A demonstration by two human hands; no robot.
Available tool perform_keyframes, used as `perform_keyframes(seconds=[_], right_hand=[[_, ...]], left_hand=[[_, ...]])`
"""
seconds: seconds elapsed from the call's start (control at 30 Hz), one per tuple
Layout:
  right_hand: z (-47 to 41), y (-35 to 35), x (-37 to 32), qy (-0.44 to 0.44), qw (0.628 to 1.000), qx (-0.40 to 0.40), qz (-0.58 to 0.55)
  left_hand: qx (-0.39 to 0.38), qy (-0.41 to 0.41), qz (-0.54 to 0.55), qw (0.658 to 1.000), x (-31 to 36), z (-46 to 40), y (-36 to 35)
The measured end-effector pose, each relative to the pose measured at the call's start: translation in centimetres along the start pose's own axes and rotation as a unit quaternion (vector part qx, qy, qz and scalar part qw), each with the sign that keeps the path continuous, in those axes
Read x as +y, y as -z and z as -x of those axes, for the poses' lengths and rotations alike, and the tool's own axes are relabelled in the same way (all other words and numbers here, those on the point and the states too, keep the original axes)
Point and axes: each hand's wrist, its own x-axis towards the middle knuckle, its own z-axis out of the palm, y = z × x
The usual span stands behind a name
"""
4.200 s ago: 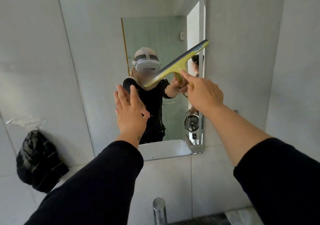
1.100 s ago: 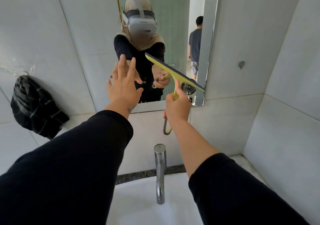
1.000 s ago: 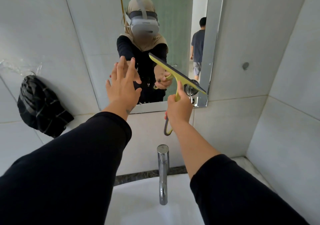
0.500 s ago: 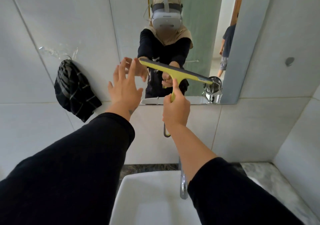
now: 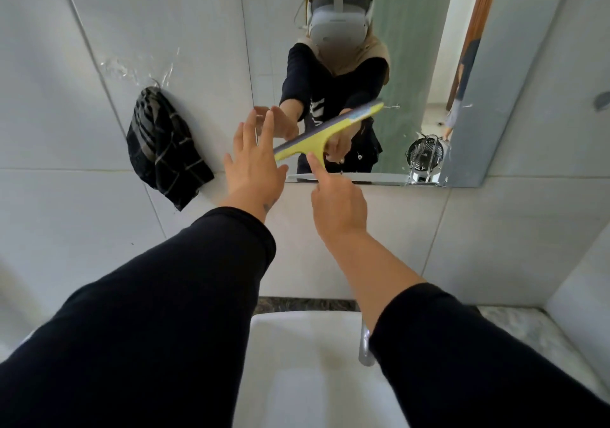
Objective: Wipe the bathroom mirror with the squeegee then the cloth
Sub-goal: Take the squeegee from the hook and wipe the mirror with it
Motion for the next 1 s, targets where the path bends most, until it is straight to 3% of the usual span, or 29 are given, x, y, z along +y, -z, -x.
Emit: perform_keyframes(seconds=[0.23, 0.47, 0.77, 1.0], right_hand=[[-0.8, 4.0, 4.0, 0.103, 0.976, -0.078, 0.175], [-0.3, 5.7, 9.2, 0.074, 0.973, -0.059, 0.209], [1.3, 6.8, 14.7, -0.005, 0.994, -0.015, 0.105], [2.2, 5.5, 16.3, -0.039, 0.999, 0.021, 0.029]], left_hand=[[-0.020, 0.004, 0.017, 1.000, 2.3, 1.3, -1.8], [-0.033, -0.030, 0.028, 0.999, 6.8, 2.3, -3.3], [-0.025, -0.106, 0.034, 0.994, 11.8, 3.1, -5.5], [-0.045, -0.100, 0.010, 0.994, 13.1, 3.5, -7.1]])
